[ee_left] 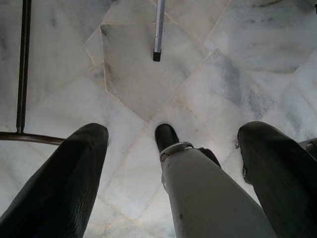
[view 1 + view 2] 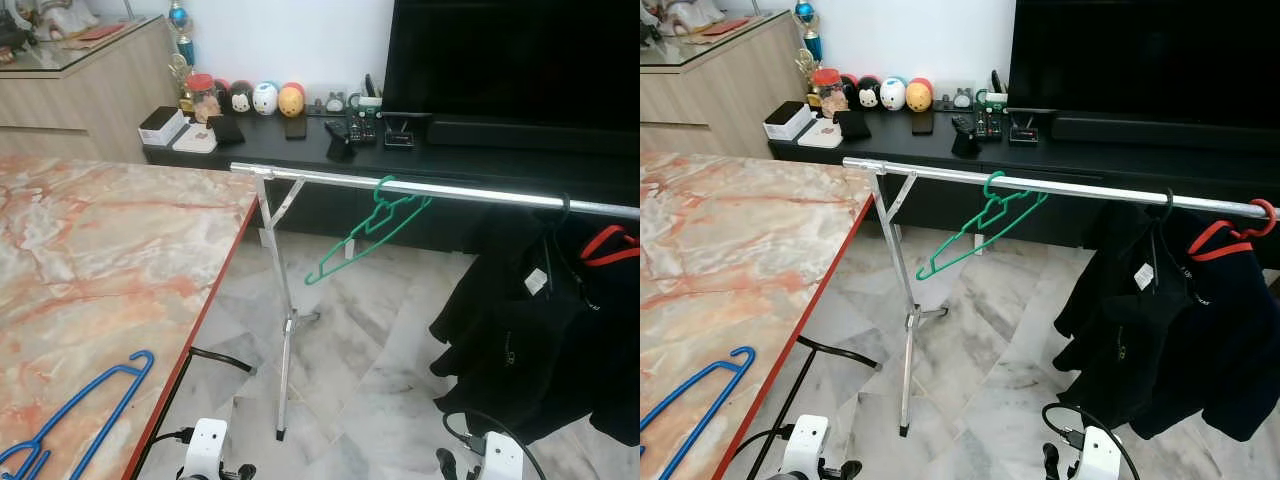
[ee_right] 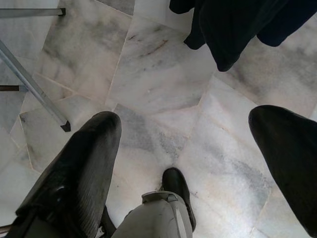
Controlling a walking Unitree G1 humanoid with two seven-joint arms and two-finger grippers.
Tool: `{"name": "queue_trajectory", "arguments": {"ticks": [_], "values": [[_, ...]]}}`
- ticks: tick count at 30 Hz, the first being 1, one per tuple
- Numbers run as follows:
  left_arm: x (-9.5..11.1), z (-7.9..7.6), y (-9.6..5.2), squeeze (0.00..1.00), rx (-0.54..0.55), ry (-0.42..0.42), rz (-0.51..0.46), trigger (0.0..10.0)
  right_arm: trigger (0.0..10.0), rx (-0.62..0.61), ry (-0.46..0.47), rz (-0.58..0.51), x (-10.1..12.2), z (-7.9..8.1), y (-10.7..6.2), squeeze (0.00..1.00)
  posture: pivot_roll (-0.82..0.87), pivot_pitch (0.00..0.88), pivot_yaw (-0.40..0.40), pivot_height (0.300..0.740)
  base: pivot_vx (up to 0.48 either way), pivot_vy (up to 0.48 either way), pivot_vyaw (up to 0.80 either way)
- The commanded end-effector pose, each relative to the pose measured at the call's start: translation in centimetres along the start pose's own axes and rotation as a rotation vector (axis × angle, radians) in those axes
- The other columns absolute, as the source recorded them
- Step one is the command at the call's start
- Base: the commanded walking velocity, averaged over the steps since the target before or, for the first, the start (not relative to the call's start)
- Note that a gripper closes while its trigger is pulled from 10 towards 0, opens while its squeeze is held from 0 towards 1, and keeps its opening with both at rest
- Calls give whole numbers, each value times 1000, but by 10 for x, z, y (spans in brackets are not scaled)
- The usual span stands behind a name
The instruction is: Hang hanger
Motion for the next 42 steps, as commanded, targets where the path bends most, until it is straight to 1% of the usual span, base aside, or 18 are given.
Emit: {"name": "queue_trajectory", "arguments": {"ticks": [1,9,14,28,38,42], "values": [[-5,3,-1,0,6,11,16,10000,10000,2,4,9,-3,1,-1,0,-51,0,36,740,0,0,0],[-5,3,-1,0,6,9,16,10000,10000,5,11,12,-4,3,-1,0,-51,0,37,740,195,0,0],[-5,3,-1,0,6,8,15,10000,10000,3,12,10,-3,3,-1,0,-51,0,37,740,272,0,-693],[-4,4,-1,0,9,7,8,10000,10000,7,6,7,-4,3,-1,0,-50,0,37,740,284,0,0],[-4,4,-1,0,9,6,7,10000,10000,11,1,5,-3,5,-1,0,-52,0,37,740,0,0,0],[-4,3,-1,0,7,6,8,10000,10000,22,-16,-17,2,7,0,0,-55,0,37,740,0,0,0]]}}
Point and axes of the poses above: a point about 5 cm out from each wrist's last joint towards the gripper, its own y axis pointing out of the wrist towards the gripper, its own x axis along the axis of the wrist's last joint, z = x × y, the point moved 6 cm from there along y, pointing out of the wrist towards the gripper, and after that the axes turned 12 degrees about -y, right-handed, at the moved point
